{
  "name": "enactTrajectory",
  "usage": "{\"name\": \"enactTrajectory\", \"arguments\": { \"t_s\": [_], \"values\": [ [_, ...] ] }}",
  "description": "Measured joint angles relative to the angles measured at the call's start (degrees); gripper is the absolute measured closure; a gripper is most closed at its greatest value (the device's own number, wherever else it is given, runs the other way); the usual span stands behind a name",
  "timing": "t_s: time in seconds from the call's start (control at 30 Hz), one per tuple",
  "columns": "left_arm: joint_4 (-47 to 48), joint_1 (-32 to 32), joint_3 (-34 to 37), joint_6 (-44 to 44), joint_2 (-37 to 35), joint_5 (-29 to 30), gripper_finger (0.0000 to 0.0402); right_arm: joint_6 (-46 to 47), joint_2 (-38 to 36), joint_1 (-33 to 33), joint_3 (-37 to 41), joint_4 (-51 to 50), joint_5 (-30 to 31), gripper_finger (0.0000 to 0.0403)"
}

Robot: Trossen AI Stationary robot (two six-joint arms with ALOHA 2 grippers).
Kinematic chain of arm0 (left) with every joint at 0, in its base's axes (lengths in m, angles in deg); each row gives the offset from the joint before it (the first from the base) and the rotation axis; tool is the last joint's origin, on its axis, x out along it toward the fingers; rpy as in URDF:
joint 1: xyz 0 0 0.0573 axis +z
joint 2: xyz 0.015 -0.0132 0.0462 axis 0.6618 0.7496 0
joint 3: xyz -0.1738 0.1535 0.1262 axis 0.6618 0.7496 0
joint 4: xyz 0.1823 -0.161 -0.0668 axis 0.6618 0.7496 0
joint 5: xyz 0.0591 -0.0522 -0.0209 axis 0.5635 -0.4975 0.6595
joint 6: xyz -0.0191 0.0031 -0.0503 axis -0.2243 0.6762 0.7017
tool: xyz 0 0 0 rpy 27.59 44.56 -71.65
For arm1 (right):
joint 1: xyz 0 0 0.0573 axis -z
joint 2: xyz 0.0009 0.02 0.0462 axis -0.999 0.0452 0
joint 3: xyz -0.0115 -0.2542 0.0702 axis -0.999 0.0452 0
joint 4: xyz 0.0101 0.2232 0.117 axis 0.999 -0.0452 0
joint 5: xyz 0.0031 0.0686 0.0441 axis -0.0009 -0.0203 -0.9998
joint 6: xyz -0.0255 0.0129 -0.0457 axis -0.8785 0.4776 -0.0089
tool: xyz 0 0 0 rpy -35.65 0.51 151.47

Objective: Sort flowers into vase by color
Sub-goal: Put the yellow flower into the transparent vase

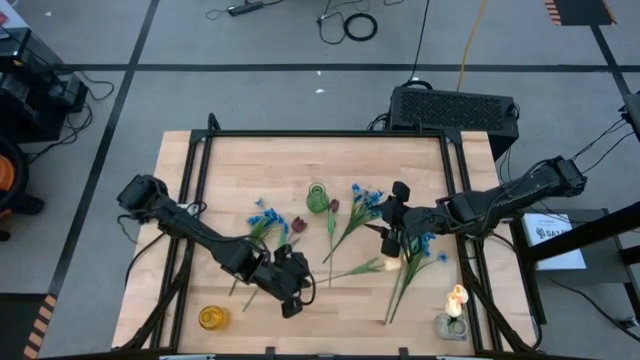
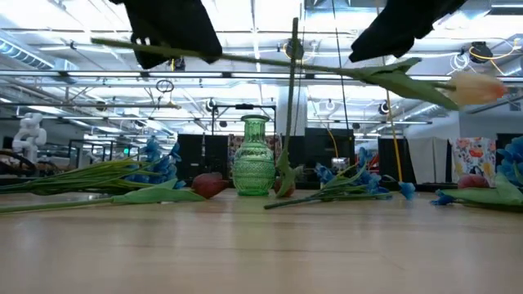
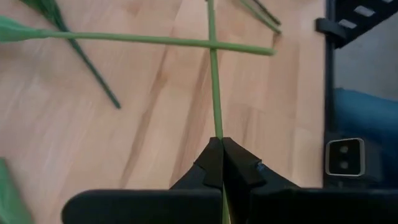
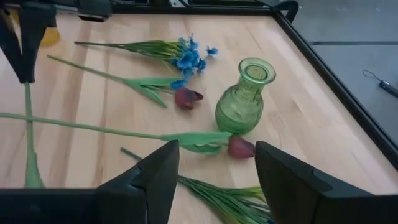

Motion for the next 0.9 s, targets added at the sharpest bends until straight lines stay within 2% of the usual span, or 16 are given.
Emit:
{"name": "enactTrajectory", "arguments": {
  "t_s": [0.5, 0.73, 0.9],
  "values": [
    [-3.8, -6.3, 0.0, 0.2, -0.5, 2.8, 0.0402, -1.1, -0.1, -0.7, 0.0, 0.7, 0.0, 0.02],
    [-5.0, -9.6, -0.1, 0.0, -3.2, 9.6, 0.0402, -2.5, -0.1, -0.7, 0.0, 0.1, 0.4, 0.02],
    [-6.4, -13.1, 0.0, -3.8, -6.1, 14.6, 0.0402, -2.6, -0.1, -0.7, 0.0, -0.2, 0.5, 0.02]
  ]
}}
